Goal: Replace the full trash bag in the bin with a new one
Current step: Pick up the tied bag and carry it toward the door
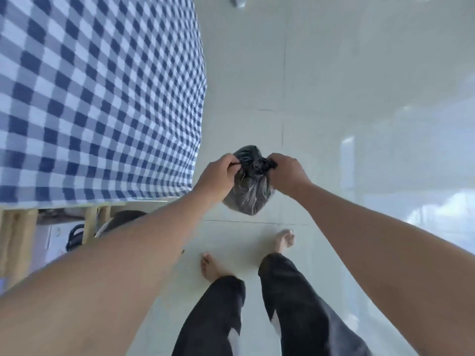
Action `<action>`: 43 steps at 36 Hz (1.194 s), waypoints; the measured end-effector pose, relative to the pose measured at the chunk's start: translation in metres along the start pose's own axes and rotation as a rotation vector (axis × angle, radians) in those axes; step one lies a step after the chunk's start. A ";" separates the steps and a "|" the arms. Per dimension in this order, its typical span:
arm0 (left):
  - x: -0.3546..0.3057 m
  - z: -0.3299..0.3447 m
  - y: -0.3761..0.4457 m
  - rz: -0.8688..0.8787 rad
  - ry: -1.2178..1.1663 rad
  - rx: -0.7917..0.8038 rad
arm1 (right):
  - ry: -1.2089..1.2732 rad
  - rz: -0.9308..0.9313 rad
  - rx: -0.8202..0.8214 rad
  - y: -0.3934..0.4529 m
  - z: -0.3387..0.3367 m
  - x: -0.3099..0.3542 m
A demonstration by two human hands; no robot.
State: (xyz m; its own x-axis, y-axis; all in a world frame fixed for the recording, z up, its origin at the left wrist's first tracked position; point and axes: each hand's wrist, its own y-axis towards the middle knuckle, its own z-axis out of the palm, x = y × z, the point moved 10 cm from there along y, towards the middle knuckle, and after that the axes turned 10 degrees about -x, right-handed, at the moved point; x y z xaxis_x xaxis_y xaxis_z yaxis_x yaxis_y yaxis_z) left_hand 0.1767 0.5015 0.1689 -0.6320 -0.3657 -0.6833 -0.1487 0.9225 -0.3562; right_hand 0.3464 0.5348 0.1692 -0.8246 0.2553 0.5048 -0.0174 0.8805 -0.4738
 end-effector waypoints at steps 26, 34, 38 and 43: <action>-0.637 0.145 -0.074 0.676 0.144 0.294 | 0.318 0.285 -0.735 -0.176 -0.557 -0.232; -0.752 0.232 -0.098 0.838 0.185 0.418 | 0.406 0.418 -0.870 -0.207 -0.633 -0.323; -0.812 0.291 -0.107 0.936 0.217 0.500 | 0.413 0.513 -0.926 -0.218 -0.668 -0.375; -0.879 0.367 -0.118 1.008 0.214 0.614 | 0.412 0.632 -0.974 -0.232 -0.707 -0.438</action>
State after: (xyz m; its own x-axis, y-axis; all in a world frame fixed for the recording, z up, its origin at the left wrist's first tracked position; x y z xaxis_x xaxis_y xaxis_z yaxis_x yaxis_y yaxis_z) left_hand 1.0286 0.6683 0.5779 -0.3777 0.5695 -0.7301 0.8369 0.5473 -0.0060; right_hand 1.1115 0.5016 0.5681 -0.2923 0.6961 0.6558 0.8943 0.4419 -0.0705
